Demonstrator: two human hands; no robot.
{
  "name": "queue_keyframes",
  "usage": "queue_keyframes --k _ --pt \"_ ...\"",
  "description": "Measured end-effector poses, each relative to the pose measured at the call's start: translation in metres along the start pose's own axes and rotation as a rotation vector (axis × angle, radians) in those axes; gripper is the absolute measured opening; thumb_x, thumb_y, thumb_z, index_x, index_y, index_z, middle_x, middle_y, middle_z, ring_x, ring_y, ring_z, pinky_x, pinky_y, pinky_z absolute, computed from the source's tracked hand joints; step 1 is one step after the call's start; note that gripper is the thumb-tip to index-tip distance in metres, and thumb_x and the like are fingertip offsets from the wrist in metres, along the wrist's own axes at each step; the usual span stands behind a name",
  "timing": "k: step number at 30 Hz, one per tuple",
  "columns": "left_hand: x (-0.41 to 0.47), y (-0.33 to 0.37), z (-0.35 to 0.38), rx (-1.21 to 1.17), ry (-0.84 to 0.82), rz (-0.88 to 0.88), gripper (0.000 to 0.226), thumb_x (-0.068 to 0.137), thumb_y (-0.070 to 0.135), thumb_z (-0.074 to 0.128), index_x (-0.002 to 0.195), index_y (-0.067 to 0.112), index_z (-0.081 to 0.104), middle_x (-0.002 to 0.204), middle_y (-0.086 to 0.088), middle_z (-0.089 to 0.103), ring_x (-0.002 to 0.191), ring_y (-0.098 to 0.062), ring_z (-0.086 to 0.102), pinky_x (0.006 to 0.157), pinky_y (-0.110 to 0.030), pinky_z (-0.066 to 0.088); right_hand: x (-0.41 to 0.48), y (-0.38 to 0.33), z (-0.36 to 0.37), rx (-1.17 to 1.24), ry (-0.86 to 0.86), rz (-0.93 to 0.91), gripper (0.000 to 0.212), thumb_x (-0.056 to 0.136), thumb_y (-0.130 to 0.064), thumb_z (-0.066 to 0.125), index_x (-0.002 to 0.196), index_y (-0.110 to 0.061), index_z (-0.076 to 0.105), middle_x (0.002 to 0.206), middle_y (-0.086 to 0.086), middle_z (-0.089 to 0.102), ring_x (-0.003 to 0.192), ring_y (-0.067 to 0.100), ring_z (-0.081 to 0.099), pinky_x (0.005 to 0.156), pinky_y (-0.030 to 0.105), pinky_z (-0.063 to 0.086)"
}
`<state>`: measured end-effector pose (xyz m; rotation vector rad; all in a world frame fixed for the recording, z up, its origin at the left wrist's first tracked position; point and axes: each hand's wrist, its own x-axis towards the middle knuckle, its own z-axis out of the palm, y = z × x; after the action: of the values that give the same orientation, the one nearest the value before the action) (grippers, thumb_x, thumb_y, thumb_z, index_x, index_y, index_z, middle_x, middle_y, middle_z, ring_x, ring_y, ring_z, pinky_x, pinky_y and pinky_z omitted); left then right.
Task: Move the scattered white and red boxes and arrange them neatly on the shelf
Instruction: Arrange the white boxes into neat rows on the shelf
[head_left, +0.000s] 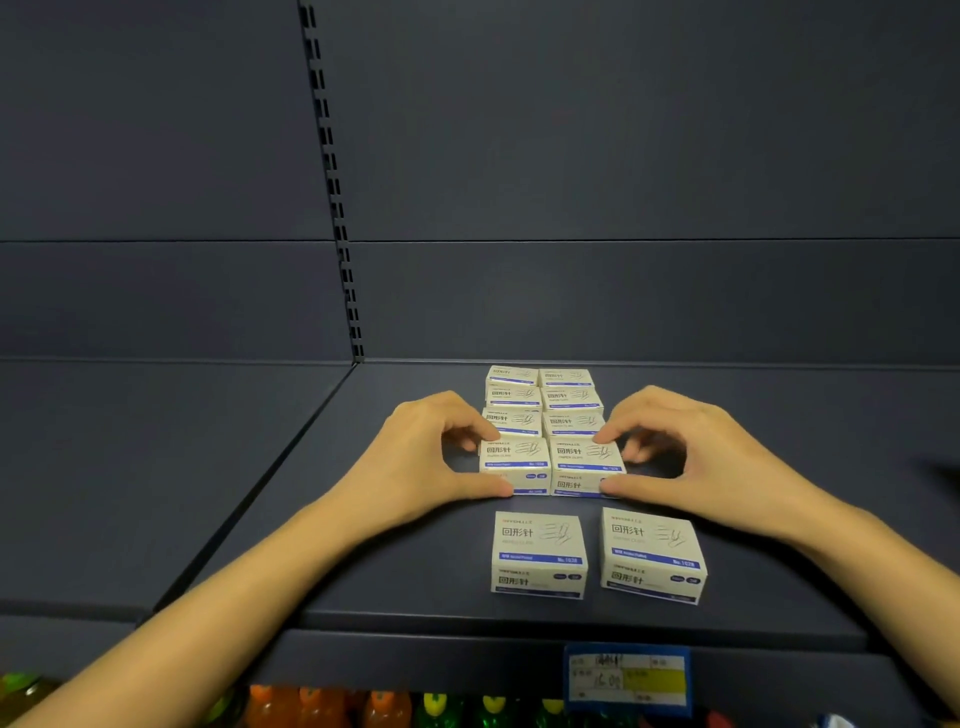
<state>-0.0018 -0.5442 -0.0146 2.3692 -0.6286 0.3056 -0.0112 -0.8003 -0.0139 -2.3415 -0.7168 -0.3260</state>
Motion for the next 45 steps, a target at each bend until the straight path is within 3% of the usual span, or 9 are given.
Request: queue_keyframes --k 5,8,12,17,22,26,31,39,45 --pt "-0.016 0.012 -0.013 -0.101 0.056 0.049 0.04 0.065 0.047 0.072 0.094 0.021 0.068 0.093 0.01 0.065 0.087 -0.006 0.061 0.081 -0.02 0.049 -0.014 -0.016 -0.016 0.089 0.108 -0.05 0.028 0.075 -0.043 0.063 0.097 -0.026 0.067 0.1 -0.013 0.062 0.09 0.011 0.062 0.082 0.019 0.049" --pt "-0.033 0.019 -0.019 -0.188 -0.104 0.066 0.043 0.061 0.055 0.069 0.093 0.026 0.07 0.092 0.011 0.068 0.092 -0.005 0.062 0.082 -0.017 0.048 -0.034 -0.026 -0.019 0.068 0.032 -0.086 0.024 0.081 -0.047 0.06 0.097 -0.03 0.067 0.099 -0.014 0.063 0.091 0.01 0.063 0.081 0.015 0.047" --pt "-0.05 0.017 -0.014 -0.149 -0.236 0.076 0.048 0.058 0.051 0.075 0.101 0.031 0.066 0.1 0.016 0.065 0.1 -0.002 0.06 0.086 -0.013 0.046 -0.056 -0.03 -0.021 -0.082 -0.06 -0.071 0.035 0.072 -0.057 0.061 0.101 -0.037 0.063 0.103 -0.019 0.062 0.097 0.004 0.06 0.081 0.014 0.044" --pt "-0.055 0.015 -0.007 -0.156 -0.176 0.096 0.041 0.063 0.043 0.075 0.101 0.029 0.066 0.097 0.016 0.066 0.1 -0.004 0.061 0.087 -0.018 0.047 -0.067 -0.03 -0.02 -0.128 -0.088 -0.011 0.049 0.064 -0.066 0.063 0.106 -0.043 0.057 0.104 -0.019 0.06 0.097 0.005 0.057 0.08 0.016 0.044" --pt "-0.055 0.014 -0.007 -0.145 -0.168 0.1 0.04 0.064 0.047 0.07 0.101 0.033 0.065 0.1 0.018 0.064 0.099 -0.003 0.059 0.085 -0.014 0.045 -0.067 -0.026 -0.014 -0.075 -0.094 0.03 0.035 0.066 -0.051 0.072 0.098 -0.041 0.061 0.097 -0.017 0.063 0.089 0.007 0.059 0.073 0.012 0.045" --pt "-0.051 0.011 -0.007 -0.155 -0.114 0.05 0.04 0.062 0.049 0.068 0.099 0.034 0.065 0.094 0.015 0.067 0.095 -0.006 0.06 0.084 -0.019 0.047 -0.061 -0.026 -0.011 0.04 -0.078 0.065 0.036 0.065 -0.052 0.068 0.098 -0.039 0.063 0.097 -0.017 0.065 0.087 0.007 0.063 0.072 0.014 0.051" --pt "-0.044 0.01 -0.006 -0.175 -0.139 0.016 0.045 0.059 0.052 0.066 0.1 0.036 0.063 0.093 0.019 0.066 0.096 -0.003 0.059 0.085 -0.017 0.048 -0.047 -0.022 -0.003 0.098 -0.046 0.096 0.035 0.069 -0.03 0.077 0.101 -0.035 0.064 0.095 -0.019 0.065 0.084 0.006 0.066 0.076 0.018 0.054" --pt "-0.042 0.005 -0.004 -0.157 -0.137 -0.004 0.047 0.056 0.058 0.063 0.1 0.039 0.06 0.098 0.02 0.066 0.099 0.001 0.057 0.086 -0.015 0.046 -0.042 -0.015 0.005 0.158 0.026 0.13 0.043 0.057 -0.043 0.076 0.097 -0.033 0.064 0.095 -0.022 0.068 0.086 0.0 0.066 0.076 0.014 0.054" --pt "-0.041 0.004 -0.004 -0.144 -0.103 -0.016 0.045 0.056 0.058 0.062 0.098 0.042 0.058 0.098 0.021 0.066 0.098 0.002 0.057 0.087 -0.017 0.047 -0.042 -0.017 0.008 0.167 0.069 0.1 0.04 0.059 -0.038 0.076 0.096 -0.029 0.067 0.098 -0.011 0.067 0.085 0.002 0.067 0.075 0.017 0.056"
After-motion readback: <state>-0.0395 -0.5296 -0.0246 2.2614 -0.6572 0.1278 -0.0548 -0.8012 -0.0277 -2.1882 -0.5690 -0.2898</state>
